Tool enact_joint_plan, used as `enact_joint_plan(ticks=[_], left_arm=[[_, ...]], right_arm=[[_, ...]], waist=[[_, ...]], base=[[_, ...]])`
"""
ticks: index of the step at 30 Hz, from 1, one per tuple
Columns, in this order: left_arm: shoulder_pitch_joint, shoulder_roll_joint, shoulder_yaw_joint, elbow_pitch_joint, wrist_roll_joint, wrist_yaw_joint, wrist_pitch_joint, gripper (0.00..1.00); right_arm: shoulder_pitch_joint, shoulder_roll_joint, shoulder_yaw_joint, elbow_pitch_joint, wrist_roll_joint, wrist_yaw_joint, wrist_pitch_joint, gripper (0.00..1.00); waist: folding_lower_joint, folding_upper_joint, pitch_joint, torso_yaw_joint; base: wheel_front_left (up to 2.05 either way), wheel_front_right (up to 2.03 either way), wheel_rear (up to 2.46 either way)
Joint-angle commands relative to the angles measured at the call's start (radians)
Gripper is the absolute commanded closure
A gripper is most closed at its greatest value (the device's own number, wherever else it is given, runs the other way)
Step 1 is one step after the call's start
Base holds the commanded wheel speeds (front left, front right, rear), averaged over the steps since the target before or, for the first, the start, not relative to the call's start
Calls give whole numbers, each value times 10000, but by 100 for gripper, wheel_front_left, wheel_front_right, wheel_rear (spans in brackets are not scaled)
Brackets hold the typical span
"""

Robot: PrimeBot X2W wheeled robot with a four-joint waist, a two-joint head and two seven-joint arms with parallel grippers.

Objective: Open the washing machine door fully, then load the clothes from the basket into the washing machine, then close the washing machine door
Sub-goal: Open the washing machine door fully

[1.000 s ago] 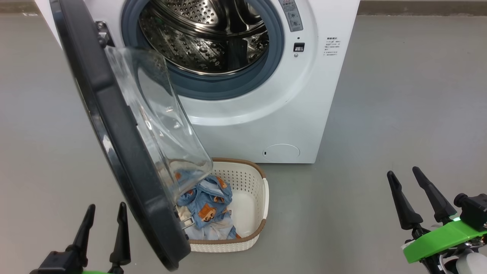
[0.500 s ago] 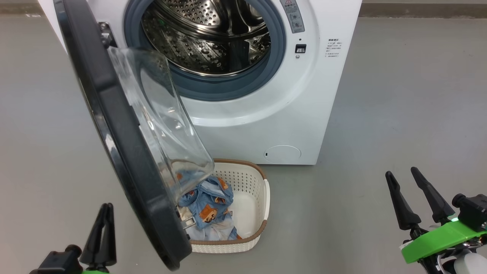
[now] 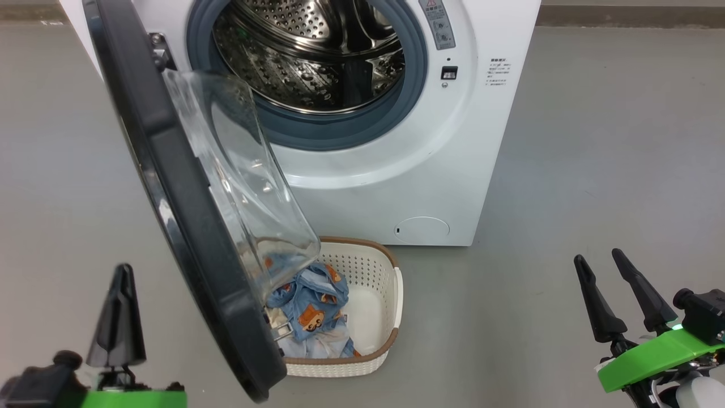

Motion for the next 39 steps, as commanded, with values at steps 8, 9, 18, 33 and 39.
enact_joint_plan(ticks=[8,9,18,33,39], left_arm=[[-339,175,119,-2002,149,111,-80,100],[-344,175,56,-2203,171,101,-80,100],[-144,175,-990,-3395,330,30,17,100],[-69,175,-3556,-2921,-459,85,524,100],[-19,175,-3797,-1927,-929,286,566,100]], right_arm=[[8,-204,216,-153,-4,16,-120,0],[11,-202,222,-151,1,16,-120,0],[63,-130,305,-119,91,16,-120,0],[-39,-76,323,-141,129,16,-120,0],[-86,-46,276,-155,112,16,-120,0]], waist=[[0,0,-25,37],[0,0,-28,41],[0,0,-83,65],[0,0,151,31],[0,0,261,-19]], base=[[0,0,0],[0,0,0],[0,0,0],[0,0,0],[0,0,0]])
